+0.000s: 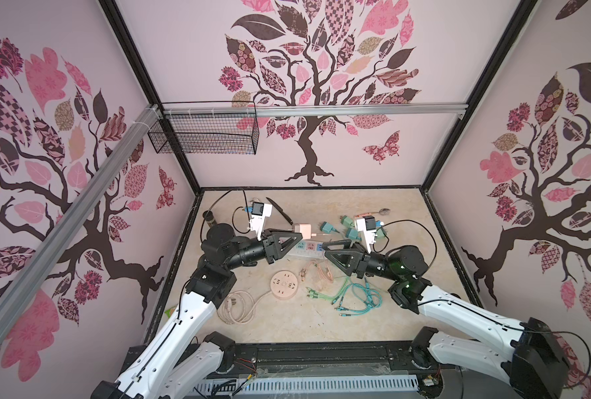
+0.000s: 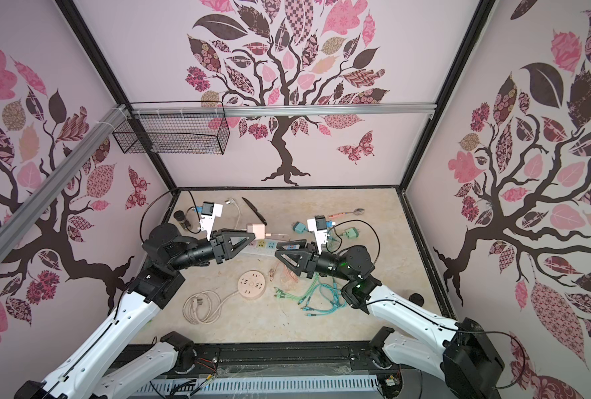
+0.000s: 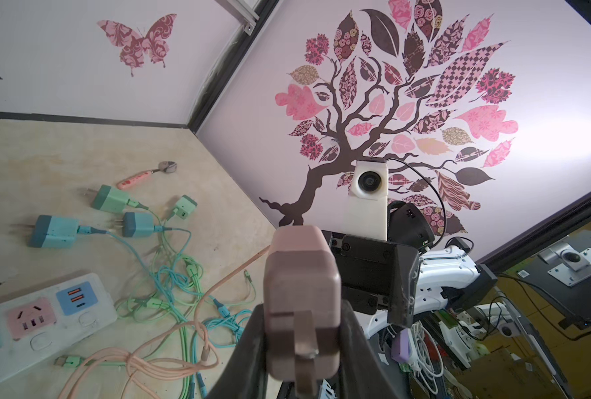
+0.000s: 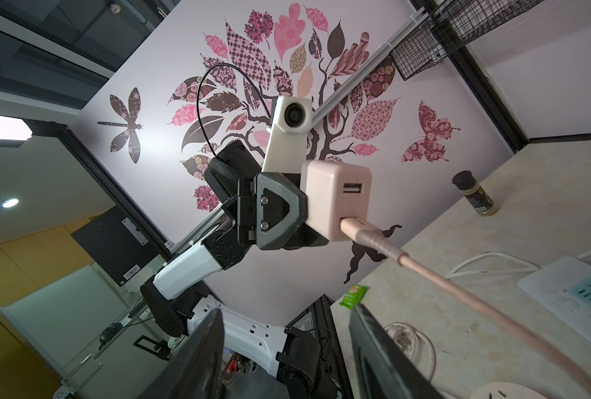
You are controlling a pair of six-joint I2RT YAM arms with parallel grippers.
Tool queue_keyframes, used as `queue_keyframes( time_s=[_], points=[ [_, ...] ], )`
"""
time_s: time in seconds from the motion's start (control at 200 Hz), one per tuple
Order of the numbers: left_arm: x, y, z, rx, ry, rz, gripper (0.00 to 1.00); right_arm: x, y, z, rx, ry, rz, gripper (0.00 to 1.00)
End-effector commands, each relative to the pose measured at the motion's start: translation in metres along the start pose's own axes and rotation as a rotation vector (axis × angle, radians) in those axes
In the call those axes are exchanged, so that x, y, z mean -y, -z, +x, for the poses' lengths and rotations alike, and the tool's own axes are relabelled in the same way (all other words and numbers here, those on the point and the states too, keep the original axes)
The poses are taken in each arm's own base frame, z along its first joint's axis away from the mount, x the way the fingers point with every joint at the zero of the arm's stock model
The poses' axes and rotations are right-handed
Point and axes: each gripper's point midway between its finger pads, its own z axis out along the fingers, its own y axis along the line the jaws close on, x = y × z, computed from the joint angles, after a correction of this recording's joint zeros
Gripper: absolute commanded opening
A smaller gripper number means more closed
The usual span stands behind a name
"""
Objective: Insert plugs into power strip
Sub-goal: Pick up the plug from the middle-right of the table.
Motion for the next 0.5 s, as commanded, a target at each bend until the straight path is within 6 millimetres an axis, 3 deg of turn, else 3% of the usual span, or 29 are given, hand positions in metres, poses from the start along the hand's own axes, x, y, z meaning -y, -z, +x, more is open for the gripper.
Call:
queue_keyframes(
  time_s=[0.0, 0.495],
  points=[
    [0.014, 0.003, -0.009, 0.06, -0.042, 0.064, 0.0, -0.021, -0.008, -0.016, 0.022, 0.034, -0.082, 0.61],
    [0.022, 0.006, -0.007, 0.095, -0.027, 0.132, 0.0, -0.012, -0.029, -0.028, 0.03, 0.032, -0.098, 0.62]
  ],
)
